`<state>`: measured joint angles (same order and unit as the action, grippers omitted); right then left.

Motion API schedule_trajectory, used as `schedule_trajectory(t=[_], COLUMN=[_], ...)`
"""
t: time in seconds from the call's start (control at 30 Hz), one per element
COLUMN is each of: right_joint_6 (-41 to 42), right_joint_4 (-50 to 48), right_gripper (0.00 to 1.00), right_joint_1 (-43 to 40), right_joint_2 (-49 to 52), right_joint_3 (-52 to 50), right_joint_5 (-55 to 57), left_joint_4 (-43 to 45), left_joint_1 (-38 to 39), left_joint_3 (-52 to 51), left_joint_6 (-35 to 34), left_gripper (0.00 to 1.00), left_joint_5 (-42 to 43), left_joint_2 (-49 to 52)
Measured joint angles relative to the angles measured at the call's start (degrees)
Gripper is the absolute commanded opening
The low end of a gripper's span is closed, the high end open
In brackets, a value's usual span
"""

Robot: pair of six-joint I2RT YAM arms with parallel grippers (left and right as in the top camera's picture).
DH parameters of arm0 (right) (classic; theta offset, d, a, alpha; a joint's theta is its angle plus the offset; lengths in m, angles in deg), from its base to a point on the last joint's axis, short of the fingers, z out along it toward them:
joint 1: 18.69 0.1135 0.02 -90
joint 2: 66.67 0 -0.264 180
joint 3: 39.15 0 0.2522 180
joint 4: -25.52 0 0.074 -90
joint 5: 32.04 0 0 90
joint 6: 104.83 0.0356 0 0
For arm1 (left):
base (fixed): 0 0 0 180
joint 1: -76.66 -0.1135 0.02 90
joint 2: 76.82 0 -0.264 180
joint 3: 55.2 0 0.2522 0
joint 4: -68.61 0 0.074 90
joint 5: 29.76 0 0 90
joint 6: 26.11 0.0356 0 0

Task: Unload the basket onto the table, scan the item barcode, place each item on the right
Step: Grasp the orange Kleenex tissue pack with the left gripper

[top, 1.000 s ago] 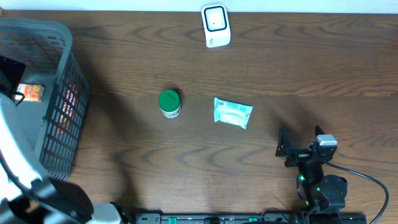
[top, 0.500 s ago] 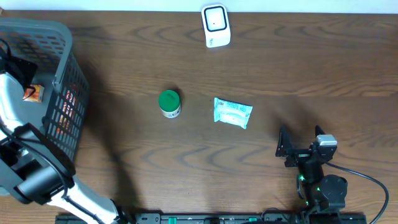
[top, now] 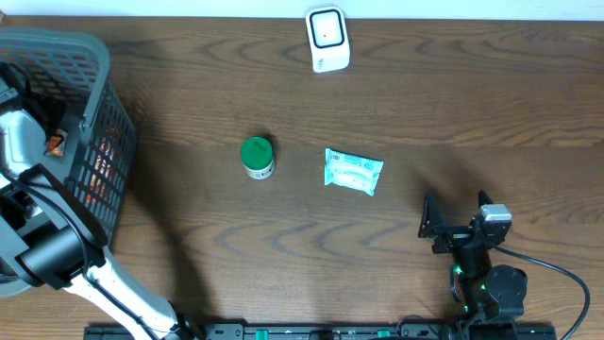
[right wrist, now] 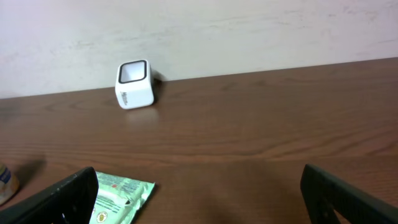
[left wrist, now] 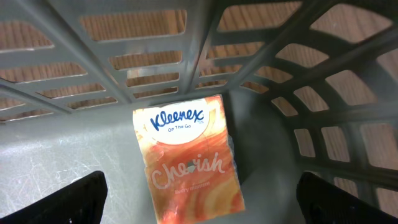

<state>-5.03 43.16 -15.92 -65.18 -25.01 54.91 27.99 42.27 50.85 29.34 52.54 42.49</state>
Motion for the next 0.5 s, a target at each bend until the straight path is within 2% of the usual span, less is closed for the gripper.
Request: schedule_trajectory(t=[0.5], right_joint_6=[0.0], right_joint_4=[0.0], right_gripper=[0.99], right_joint_1=[0.0], right_joint_2=[0.0], right_joint_3=[0.0], right_joint_5=[0.0], left_joint_4=[0.2], left_joint_1=[0.0], left_joint_3=[0.0], left_joint_6=[0.0], left_gripper=[0.97], left_joint_5=[0.0], left_joint_2=[3.9])
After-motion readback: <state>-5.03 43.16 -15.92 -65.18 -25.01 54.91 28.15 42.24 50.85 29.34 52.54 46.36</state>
